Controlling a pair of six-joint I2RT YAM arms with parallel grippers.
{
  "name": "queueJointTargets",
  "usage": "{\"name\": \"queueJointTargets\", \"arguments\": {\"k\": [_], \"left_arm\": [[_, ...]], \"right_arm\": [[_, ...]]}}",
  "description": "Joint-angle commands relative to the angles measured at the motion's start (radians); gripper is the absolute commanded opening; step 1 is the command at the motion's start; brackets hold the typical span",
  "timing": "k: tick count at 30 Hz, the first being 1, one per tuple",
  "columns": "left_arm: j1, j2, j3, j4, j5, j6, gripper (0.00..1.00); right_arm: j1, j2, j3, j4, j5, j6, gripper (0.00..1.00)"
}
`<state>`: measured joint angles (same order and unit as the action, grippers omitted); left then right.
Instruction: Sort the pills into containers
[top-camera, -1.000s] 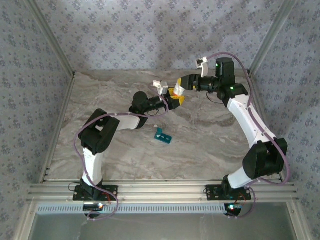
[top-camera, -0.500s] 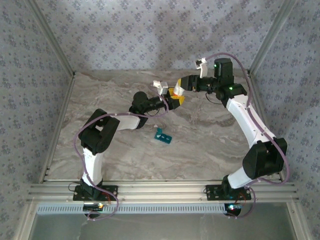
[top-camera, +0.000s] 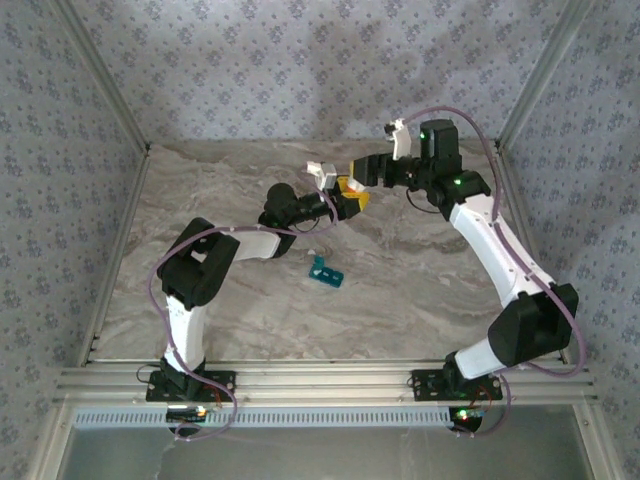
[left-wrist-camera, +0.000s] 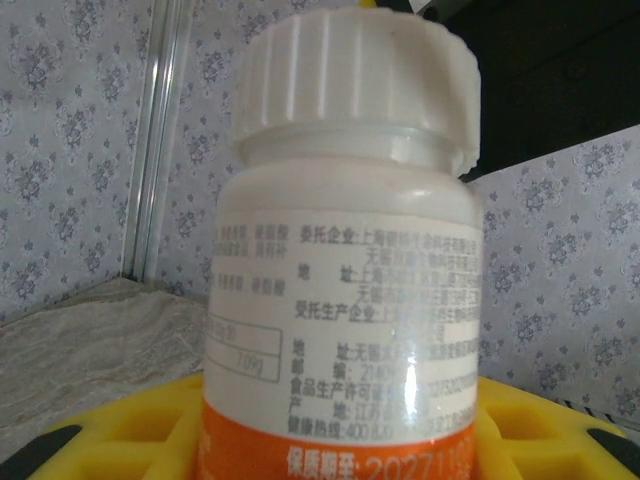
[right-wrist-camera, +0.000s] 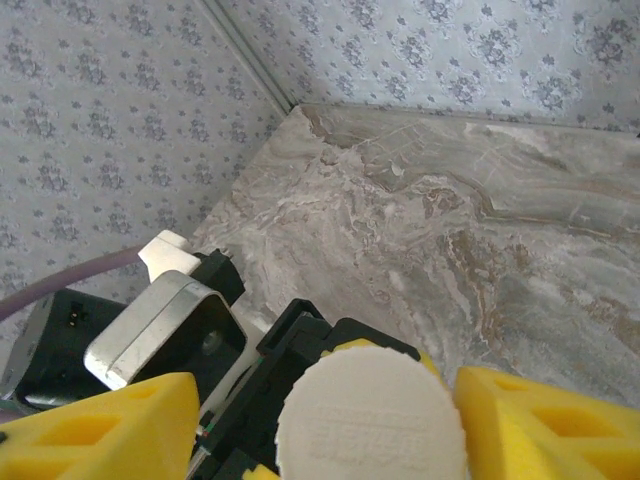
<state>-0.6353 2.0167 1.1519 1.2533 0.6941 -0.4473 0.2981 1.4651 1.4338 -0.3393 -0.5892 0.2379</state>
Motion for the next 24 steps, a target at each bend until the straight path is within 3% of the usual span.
{"name": "queueJointTargets", "arguments": {"k": [1,12,24], "left_arm": [[-0.002,-0.009,0.029,0.031,0.013,-0.010,0.00],[-0.002,-0.010,0.024,0.031,0.015,-0.010,0.00],[-0.003,-0.009,0.026,0.029,0.015,-0.010,0.00]], "right_arm": [[-0.006,-0.037,0.008,-0.018,0.011,-0.002,0.76],[-0.041,-0.028,-0.002,-0.010,-0.032,0.028,0.83],[-0.051,0.010,-0.011,0.022,-0.095,0.045,0.75]]}}
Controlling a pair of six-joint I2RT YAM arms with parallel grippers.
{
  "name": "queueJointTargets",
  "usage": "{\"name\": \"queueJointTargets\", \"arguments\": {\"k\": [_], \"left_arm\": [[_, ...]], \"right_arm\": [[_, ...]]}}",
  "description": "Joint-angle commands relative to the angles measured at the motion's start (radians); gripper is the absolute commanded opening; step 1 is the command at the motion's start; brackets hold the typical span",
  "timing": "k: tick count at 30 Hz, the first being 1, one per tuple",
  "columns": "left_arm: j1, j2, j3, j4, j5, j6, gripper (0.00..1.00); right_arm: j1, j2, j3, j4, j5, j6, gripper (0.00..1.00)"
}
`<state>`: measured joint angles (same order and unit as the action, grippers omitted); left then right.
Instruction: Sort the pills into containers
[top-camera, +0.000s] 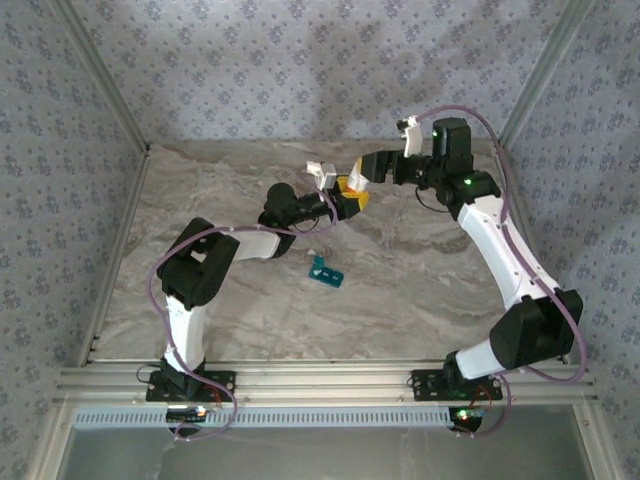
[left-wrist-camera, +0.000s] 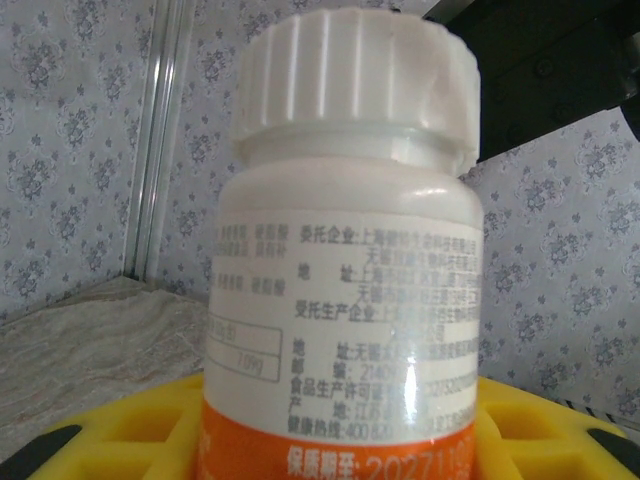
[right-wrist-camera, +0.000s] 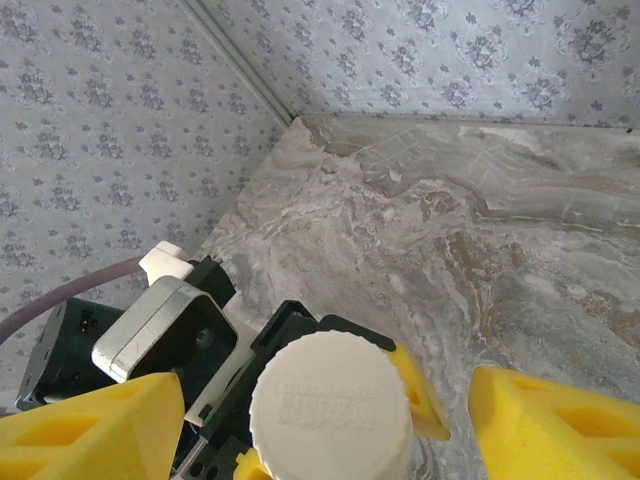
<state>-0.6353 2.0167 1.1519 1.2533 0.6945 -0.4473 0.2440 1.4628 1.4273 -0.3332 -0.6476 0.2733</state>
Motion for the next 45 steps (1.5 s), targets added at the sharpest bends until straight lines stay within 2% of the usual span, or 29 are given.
{"name": "queueJointTargets", "arguments": {"k": [1,15,18,22,27,30,39,41,45], "left_arm": [[-0.002,-0.009,0.027,0.029,0.014,-0.010,0.00],[-0.003,-0.009,0.027,0.027,0.013,-0.010,0.00],[-0.003,-0.009,0.029,0.026,0.013,-0.011,0.00],[-0.002,-0.009,0.030,0.026,0.011,-0.011,0.00],[-0.003,-0.009,0.028,0.023,0.010,-0.009,0.00],[-0.002,-0.010,0.026,0.023,0.008,-0.010,0.00],[-0.003,-0.012,0.023,0.023,0.005,-0.007,0.00],[-0.002,-0.012,0.023,0.022,0.005,-0.007,0.00],[-0.003,-0.012,0.024,0.021,0.003,-0.005,0.00]], "right_arm": [[0.004,0.014,-0.004,0.016,-0.039,0.010,0.74],[0.019,0.039,0.002,0.014,-0.032,0.015,0.49],[0.036,0.040,-0.001,0.000,-0.001,0.010,0.45],[0.076,0.037,-0.024,-0.018,0.103,0.030,0.40],[0.161,0.024,-0.046,-0.043,0.296,0.060,0.40],[0.184,0.016,-0.083,-0.016,0.358,0.117,0.40],[0.197,0.004,-0.113,0.023,0.366,0.160,0.43],[0.190,0.001,-0.094,0.003,0.346,0.159,0.46],[0.143,-0.020,-0.058,-0.003,0.282,0.160,0.60]]}}
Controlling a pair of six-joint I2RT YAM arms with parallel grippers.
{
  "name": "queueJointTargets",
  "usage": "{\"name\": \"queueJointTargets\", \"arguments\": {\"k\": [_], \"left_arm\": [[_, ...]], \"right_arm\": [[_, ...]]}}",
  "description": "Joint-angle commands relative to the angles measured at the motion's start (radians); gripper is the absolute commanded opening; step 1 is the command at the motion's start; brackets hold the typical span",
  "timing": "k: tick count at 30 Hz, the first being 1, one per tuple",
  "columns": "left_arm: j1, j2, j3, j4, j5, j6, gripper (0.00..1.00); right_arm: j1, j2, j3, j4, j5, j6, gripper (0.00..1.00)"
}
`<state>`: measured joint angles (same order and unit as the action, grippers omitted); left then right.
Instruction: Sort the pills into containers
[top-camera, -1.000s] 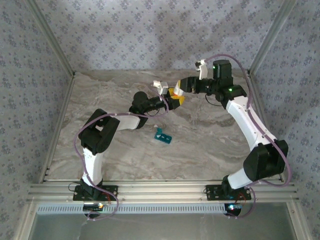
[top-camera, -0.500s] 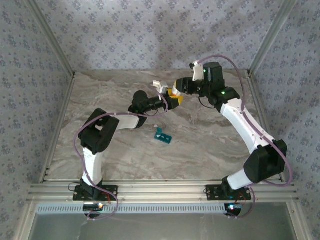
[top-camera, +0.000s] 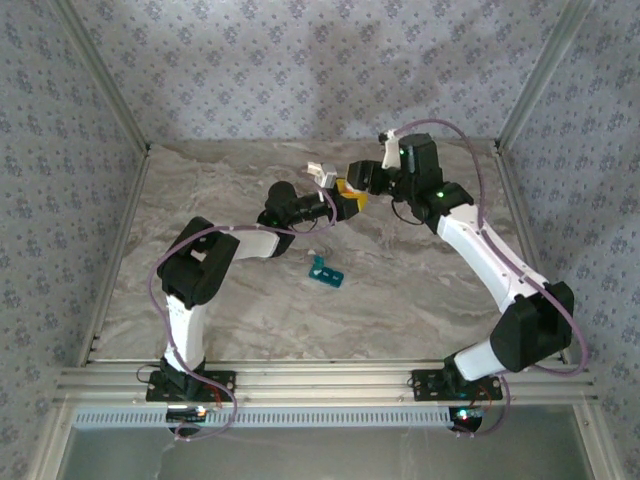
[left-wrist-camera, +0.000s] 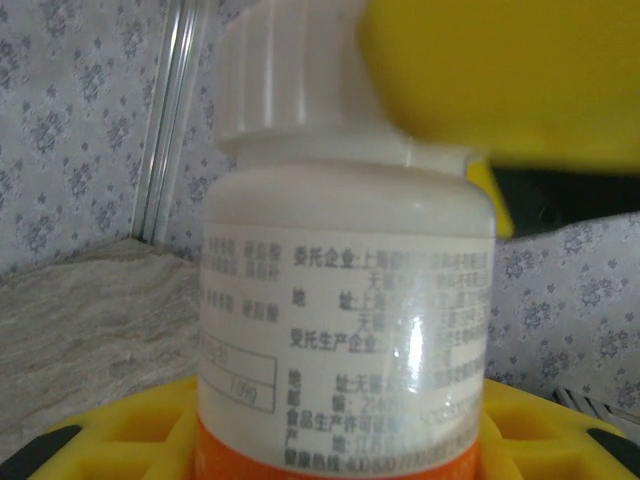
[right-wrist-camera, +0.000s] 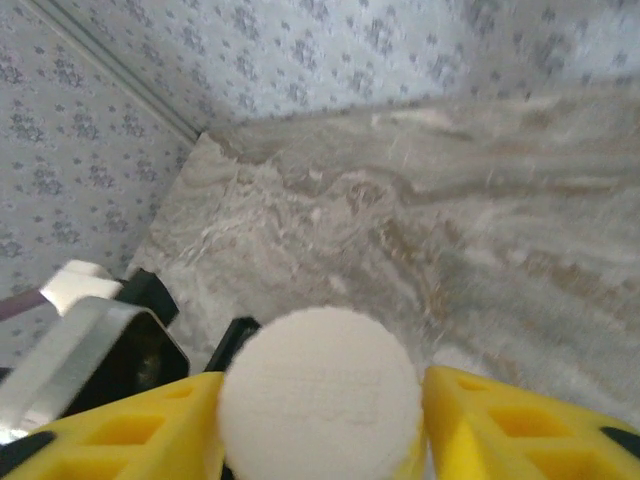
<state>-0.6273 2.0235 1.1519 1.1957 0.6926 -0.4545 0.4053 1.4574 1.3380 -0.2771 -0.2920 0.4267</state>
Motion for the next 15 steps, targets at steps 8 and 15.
{"name": "queueJointTargets", "arguments": {"k": [8,15], "left_arm": [[-0.011,-0.018,0.023,0.079,0.006,0.000,0.00],[-0.010,-0.018,0.025,0.082,0.008,-0.003,0.00]], "right_arm": [[-0.099,-0.069,0.069,-0.056,-0.227,-0.041,0.80],[-0.163,-0.041,0.092,-0.043,-0.346,-0.105,0.80]]}}
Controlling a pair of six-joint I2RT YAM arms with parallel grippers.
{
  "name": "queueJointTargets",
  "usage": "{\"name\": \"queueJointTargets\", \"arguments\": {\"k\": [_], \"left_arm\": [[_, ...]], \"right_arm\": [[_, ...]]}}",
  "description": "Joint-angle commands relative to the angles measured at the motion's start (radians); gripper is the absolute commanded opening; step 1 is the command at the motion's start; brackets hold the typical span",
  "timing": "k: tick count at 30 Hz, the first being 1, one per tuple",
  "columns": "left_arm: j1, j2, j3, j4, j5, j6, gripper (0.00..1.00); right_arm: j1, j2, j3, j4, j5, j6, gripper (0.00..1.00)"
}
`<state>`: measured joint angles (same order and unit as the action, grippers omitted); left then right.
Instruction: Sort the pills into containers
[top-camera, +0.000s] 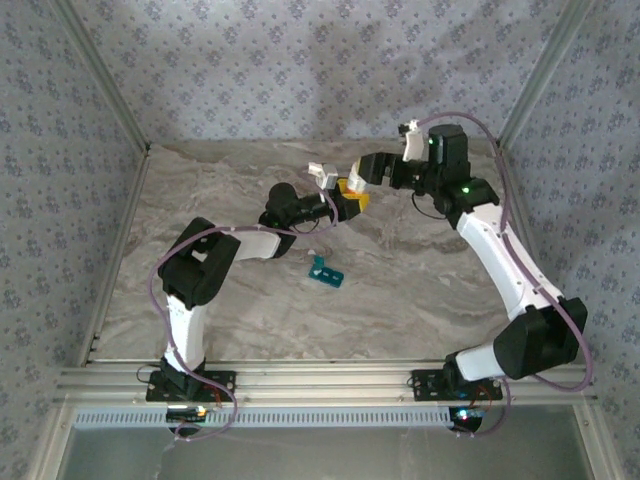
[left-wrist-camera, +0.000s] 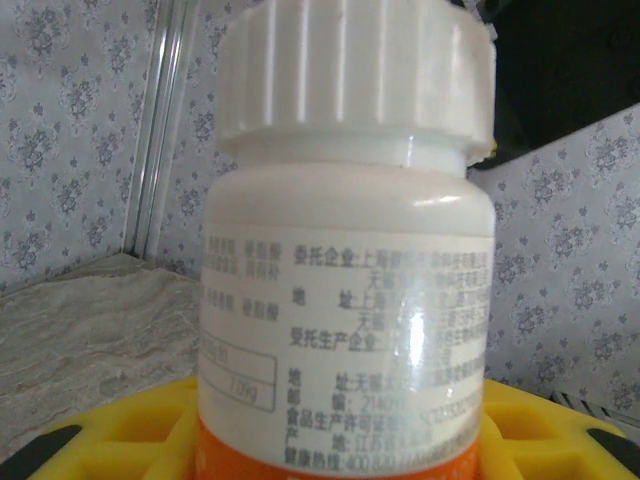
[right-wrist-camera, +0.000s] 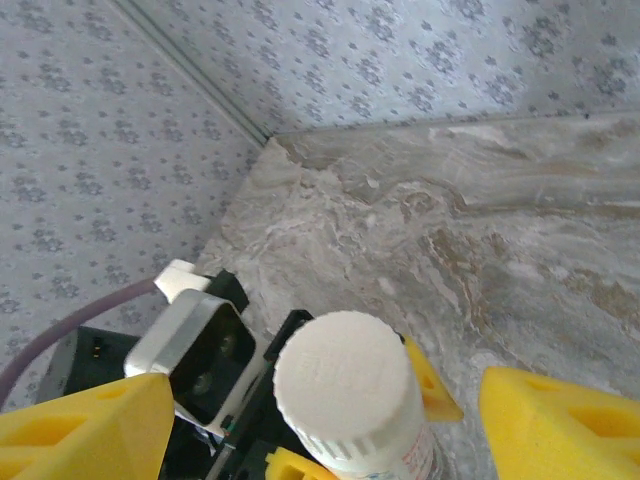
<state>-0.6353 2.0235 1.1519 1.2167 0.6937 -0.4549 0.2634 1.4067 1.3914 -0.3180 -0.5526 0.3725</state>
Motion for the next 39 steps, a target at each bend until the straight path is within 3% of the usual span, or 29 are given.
{"name": "queueJointTargets", "arguments": {"k": [1,27,33,39], "left_arm": [[-0.002,-0.019,0.024,0.061,0.009,-0.004,0.00],[-0.002,-0.017,0.025,0.060,0.009,-0.005,0.00],[-0.002,-0.017,0.025,0.061,0.010,-0.005,0.00],[-0.003,-0.019,0.025,0.061,0.008,-0.005,0.00]], "right_arm": [[-0.027,0.022,0.045,0.000,-0.107,-0.066,0.80],[-0.011,0.150,0.092,-0.006,-0.170,-0.115,0.58],[-0.005,0.155,0.089,-0.010,-0.161,-0.112,0.43],[0.016,0.144,0.067,-0.031,-0.081,-0.083,0.36]]}}
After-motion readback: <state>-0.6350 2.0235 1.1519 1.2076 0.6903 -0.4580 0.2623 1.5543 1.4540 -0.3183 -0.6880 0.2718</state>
